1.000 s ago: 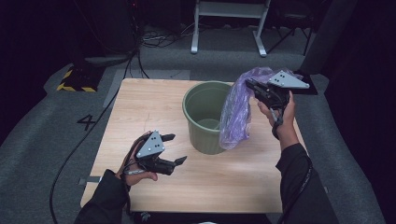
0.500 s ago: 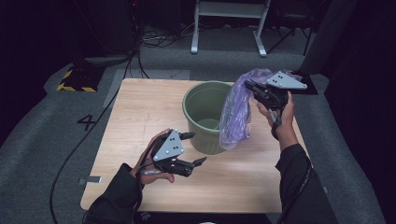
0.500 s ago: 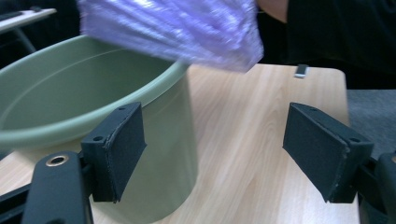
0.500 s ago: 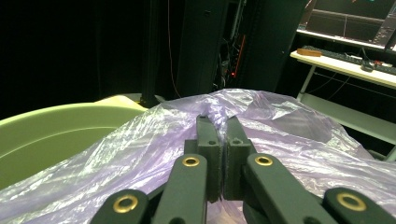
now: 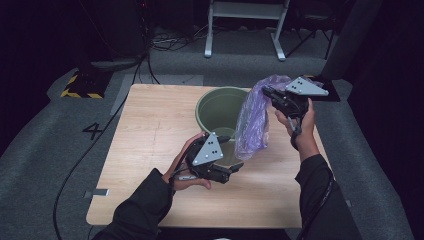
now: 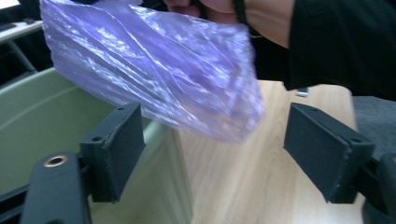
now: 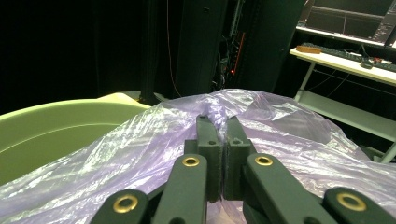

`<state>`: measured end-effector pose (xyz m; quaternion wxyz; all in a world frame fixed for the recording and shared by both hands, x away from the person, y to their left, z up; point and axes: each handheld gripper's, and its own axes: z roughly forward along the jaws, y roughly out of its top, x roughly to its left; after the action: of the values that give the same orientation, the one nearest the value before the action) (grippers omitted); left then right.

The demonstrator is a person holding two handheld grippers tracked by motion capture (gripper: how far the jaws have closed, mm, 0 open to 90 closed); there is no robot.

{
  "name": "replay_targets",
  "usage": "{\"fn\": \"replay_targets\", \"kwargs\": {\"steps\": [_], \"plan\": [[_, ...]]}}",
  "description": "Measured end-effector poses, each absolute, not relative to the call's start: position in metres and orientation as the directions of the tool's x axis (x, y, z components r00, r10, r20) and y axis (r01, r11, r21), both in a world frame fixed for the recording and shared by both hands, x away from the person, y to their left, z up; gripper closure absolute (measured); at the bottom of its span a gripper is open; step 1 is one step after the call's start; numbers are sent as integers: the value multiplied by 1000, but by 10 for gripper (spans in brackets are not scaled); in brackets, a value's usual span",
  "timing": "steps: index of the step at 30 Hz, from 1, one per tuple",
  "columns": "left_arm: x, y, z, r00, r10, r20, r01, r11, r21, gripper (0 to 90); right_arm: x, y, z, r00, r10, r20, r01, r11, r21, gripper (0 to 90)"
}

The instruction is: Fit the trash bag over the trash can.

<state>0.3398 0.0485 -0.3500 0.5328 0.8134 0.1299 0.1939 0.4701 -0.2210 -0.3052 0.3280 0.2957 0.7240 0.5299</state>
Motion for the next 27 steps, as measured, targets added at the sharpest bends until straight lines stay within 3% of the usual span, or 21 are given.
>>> {"fn": "replay_targets", "kwargs": {"steps": [5, 13, 17, 27], "plan": [[347, 45, -348, 884, 434, 173, 6, -380, 925, 310, 469, -220, -305, -611, 774, -165, 77, 266, 961, 891], [349, 45, -343, 876, 426, 227, -48, -392, 919, 723, 468, -223, -304, -608, 778, -159, 78, 258, 963, 891], [352, 47, -339, 859, 445, 254, -57, -410, 910, 838, 467, -225, -303, -611, 777, -151, 75, 247, 966, 891], [375, 66, -327, 792, 552, 261, -8, -419, 908, 875, 460, -229, -294, -620, 773, -136, 47, 210, 977, 891]]}}
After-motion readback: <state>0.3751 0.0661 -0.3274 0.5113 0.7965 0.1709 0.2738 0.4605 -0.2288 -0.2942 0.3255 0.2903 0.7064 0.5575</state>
